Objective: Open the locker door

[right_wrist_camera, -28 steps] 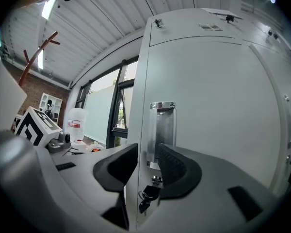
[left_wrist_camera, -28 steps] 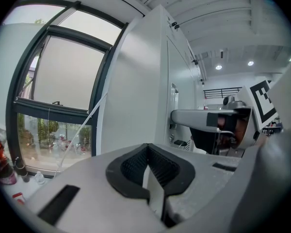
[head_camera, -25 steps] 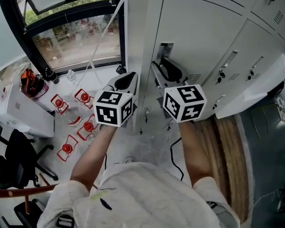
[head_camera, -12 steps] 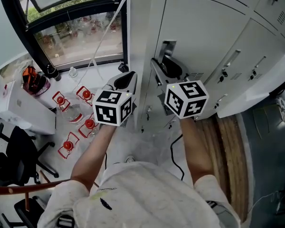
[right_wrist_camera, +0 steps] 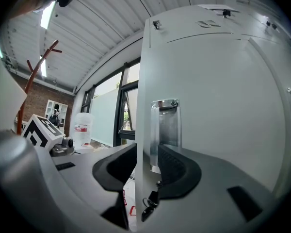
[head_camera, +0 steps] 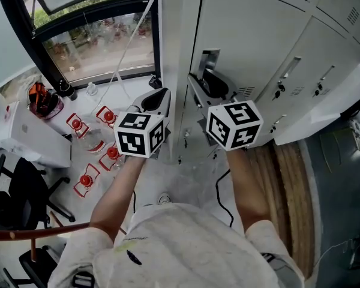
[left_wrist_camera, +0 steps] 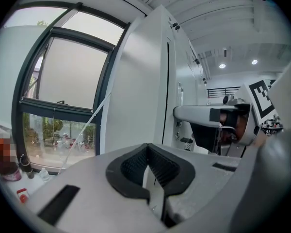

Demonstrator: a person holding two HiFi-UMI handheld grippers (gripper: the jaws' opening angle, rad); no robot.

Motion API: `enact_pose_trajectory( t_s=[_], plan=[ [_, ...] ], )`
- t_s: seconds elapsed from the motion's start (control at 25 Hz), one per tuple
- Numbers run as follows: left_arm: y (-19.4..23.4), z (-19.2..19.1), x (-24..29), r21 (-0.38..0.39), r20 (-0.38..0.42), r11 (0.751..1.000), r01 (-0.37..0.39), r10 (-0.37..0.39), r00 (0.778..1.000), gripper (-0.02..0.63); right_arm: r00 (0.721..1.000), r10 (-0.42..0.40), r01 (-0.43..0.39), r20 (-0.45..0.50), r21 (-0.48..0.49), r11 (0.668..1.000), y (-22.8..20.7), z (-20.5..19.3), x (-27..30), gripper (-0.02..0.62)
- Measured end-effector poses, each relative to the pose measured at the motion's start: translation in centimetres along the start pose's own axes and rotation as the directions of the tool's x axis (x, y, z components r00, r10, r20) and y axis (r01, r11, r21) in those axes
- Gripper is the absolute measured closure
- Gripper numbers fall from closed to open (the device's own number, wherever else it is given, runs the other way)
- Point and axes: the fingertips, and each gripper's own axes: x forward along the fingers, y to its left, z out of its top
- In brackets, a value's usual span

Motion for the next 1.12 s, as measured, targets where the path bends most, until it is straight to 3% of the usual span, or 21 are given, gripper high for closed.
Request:
enact_pose_trajectory(
  t_s=[1.12],
  plan=[
    [-5.1, -1.3, -1.7, -0.021, -0.004, 1.0, 0.011, -0.011, 1.0, 0.6, 0.998, 0.058, -0.057, 0.02, -0.023, 0.998, 1.8, 0.0, -7.3, 0.453]
  ],
)
